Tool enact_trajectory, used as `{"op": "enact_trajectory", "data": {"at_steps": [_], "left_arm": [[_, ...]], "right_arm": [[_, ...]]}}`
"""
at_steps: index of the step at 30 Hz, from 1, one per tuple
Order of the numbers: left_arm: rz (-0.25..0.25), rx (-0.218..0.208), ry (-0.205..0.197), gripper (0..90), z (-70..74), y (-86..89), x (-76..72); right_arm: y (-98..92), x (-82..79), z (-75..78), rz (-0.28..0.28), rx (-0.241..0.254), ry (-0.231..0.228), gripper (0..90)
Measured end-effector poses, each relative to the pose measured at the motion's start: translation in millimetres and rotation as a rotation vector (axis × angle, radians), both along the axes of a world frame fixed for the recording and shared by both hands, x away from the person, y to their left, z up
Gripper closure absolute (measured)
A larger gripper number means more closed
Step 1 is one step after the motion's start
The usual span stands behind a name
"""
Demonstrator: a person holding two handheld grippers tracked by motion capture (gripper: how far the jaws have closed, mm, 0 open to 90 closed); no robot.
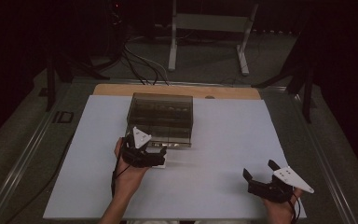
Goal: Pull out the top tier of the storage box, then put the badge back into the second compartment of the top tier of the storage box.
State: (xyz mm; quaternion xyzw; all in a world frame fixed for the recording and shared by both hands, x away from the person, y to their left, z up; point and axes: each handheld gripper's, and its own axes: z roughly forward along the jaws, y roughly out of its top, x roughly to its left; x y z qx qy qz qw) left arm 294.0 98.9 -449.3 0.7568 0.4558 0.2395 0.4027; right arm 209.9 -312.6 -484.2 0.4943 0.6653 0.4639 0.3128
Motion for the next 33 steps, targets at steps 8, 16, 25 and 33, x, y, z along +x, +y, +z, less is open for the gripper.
{"op": "enact_trajectory", "data": {"at_steps": [8,16,25,33], "left_arm": [[0.016,0.015,-0.001,2.7,-2.8,-3.1,-6.6],[0.053,0.018,0.017,2.7,-8.6,-3.3,-9.4],[0.062,0.050,0.040,2.7,-18.3,-9.0,-11.5],[0.069,0.046,0.058,2.7,-26.1,-13.1,-11.9]], "right_arm": [[0.3,-0.3,0.1,-0.001,0.000,-0.001,0.0],[-1.0,-0.8,0.1,-0.005,0.003,0.000,0.0],[-0.3,-1.0,0.5,-0.005,0.001,-0.001,0.0],[-0.6,-1.0,0.4,-0.004,0.001,0.000,0.0]]}}
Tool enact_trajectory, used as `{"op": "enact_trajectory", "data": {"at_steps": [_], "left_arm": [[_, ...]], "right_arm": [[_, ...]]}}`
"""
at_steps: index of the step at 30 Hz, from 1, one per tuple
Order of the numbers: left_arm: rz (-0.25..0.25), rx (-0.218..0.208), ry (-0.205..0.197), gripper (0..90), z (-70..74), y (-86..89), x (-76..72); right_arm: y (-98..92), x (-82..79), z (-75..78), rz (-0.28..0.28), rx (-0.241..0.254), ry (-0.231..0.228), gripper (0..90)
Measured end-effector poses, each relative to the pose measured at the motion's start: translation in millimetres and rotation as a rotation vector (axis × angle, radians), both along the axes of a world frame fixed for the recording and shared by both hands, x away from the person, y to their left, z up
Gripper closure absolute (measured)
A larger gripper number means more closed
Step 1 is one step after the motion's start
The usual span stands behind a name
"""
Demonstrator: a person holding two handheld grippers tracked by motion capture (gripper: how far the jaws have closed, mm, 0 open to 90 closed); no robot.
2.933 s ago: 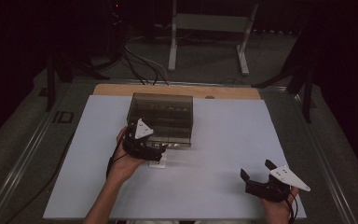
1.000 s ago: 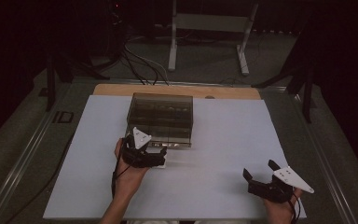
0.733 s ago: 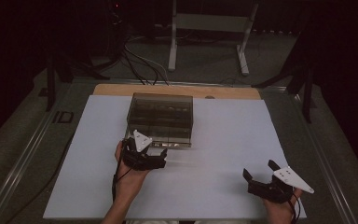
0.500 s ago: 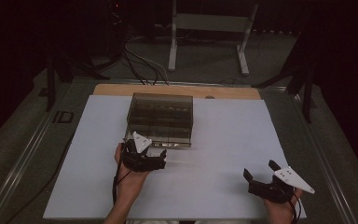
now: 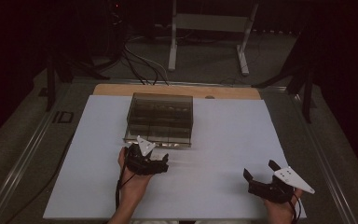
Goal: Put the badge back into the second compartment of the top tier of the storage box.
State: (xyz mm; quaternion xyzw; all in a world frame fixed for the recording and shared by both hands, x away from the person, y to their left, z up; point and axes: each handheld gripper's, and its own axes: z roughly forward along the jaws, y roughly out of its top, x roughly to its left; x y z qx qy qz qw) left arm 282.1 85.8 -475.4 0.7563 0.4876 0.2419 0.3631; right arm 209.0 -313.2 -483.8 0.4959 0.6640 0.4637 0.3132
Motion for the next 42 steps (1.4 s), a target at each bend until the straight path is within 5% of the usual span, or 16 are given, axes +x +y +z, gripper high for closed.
{"op": "enact_trajectory", "data": {"at_steps": [22,42], "left_arm": [[0.025,0.015,0.028,2.8,-20.2,-11.9,-0.8],[0.049,0.025,0.147,7.4,-42.7,-15.5,9.2]], "right_arm": [[0.0,0.1,-0.4,0.001,-0.002,0.004,0.0],[-0.2,0.0,-0.6,0.000,-0.001,0.006,0.0]]}}
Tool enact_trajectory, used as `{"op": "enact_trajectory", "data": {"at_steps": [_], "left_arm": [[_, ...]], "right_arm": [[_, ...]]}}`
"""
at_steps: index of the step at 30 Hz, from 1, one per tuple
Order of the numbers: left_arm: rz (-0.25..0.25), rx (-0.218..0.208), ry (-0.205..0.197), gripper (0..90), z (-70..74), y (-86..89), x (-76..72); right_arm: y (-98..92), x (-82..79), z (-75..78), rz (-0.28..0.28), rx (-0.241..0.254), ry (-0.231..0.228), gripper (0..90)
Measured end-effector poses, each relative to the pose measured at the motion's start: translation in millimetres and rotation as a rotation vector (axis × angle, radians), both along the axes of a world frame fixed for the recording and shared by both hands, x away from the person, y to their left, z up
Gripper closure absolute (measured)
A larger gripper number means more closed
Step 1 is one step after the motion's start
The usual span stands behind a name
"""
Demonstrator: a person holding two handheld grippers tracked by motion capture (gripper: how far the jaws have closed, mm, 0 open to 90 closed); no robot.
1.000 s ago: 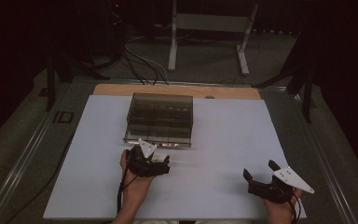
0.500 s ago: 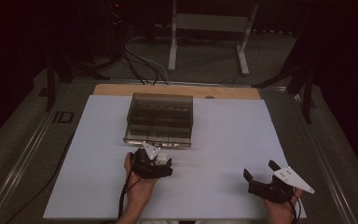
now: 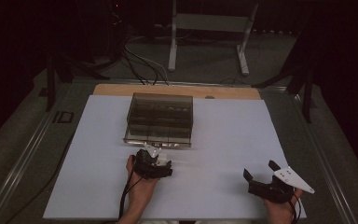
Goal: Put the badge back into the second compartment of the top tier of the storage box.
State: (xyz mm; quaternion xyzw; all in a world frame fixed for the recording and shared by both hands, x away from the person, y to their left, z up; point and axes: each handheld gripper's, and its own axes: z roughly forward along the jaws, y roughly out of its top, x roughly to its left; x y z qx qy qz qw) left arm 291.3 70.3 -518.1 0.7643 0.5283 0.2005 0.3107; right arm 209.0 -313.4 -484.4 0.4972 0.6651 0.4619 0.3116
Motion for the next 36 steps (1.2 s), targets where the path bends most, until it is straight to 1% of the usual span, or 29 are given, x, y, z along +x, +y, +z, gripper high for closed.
{"op": "enact_trajectory", "data": {"at_steps": [2,7,8,9,14,18,20,29,30,36], "left_arm": [[-0.002,-0.003,0.011,7.4,-1.4,-0.3,1.0],[-0.007,0.037,0.031,8.5,-5.3,-3.5,2.4],[0.000,0.046,0.028,11.7,-5.9,-4.2,2.4],[-0.002,0.042,0.030,14.6,-5.9,-4.1,2.6],[-0.003,0.032,0.034,18.2,-4.9,-1.7,3.8],[-0.002,0.029,0.035,30.6,-2.5,4.2,4.4],[-0.012,0.031,0.036,34.3,-2.2,5.8,4.6],[-0.047,0.043,0.053,34.5,-0.6,8.1,4.0],[-0.058,0.047,0.061,34.5,0.3,9.2,3.5],[-0.089,0.051,0.081,34.5,2.1,13.8,3.0]], "right_arm": [[0.0,0.0,0.0,0.000,0.000,0.001,0.0],[-0.1,0.0,-0.1,0.000,0.000,0.001,0.0],[0.0,0.0,-0.2,0.000,0.000,0.002,0.0],[0.1,0.0,-0.1,0.000,-0.001,0.002,0.0],[0.1,0.3,-0.4,0.001,-0.002,0.004,0.0],[0.1,0.6,-0.8,0.000,-0.006,0.008,0.0],[0.4,0.6,-0.9,0.001,-0.005,0.008,0.0],[-0.3,0.5,-0.8,-0.003,-0.004,0.009,0.0],[-0.4,0.4,-0.9,-0.003,-0.003,0.010,0.0],[-0.8,0.1,-0.6,-0.004,-0.004,0.009,0.0]]}}
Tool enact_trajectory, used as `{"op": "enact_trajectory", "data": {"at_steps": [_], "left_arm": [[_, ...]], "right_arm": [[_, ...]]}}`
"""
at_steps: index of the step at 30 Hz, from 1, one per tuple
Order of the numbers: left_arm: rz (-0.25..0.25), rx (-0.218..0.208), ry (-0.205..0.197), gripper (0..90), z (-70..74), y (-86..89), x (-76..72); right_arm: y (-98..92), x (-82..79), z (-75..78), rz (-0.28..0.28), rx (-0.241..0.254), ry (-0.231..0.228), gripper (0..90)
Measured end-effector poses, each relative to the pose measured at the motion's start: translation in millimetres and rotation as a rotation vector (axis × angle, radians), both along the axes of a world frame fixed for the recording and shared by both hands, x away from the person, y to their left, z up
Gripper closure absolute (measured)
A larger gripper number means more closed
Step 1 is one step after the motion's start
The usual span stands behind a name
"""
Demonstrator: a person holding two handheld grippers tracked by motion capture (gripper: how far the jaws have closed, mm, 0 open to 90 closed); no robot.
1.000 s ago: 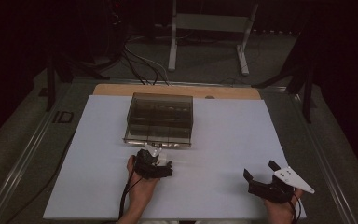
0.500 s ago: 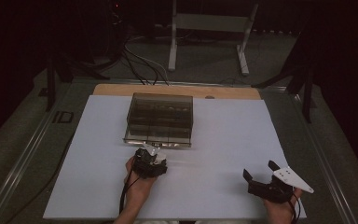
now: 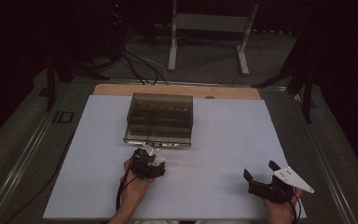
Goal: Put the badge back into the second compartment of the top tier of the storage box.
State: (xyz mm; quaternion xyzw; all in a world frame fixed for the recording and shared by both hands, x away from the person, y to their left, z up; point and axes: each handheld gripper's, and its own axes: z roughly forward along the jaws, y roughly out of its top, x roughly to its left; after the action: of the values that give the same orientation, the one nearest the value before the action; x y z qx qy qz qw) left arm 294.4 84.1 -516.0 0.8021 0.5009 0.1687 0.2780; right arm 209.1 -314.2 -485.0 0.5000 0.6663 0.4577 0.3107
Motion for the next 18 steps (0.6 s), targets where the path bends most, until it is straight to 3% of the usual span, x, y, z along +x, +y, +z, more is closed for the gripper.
{"op": "enact_trajectory", "data": {"at_steps": [5,18], "left_arm": [[-0.039,0.015,0.025,34.5,1.7,2.7,2.7],[-0.079,0.018,0.021,34.3,0.4,4.7,5.0]], "right_arm": [[-0.1,-0.2,0.0,0.000,-0.001,0.001,0.0],[2.3,0.1,-0.7,0.004,-0.005,0.006,0.0]]}}
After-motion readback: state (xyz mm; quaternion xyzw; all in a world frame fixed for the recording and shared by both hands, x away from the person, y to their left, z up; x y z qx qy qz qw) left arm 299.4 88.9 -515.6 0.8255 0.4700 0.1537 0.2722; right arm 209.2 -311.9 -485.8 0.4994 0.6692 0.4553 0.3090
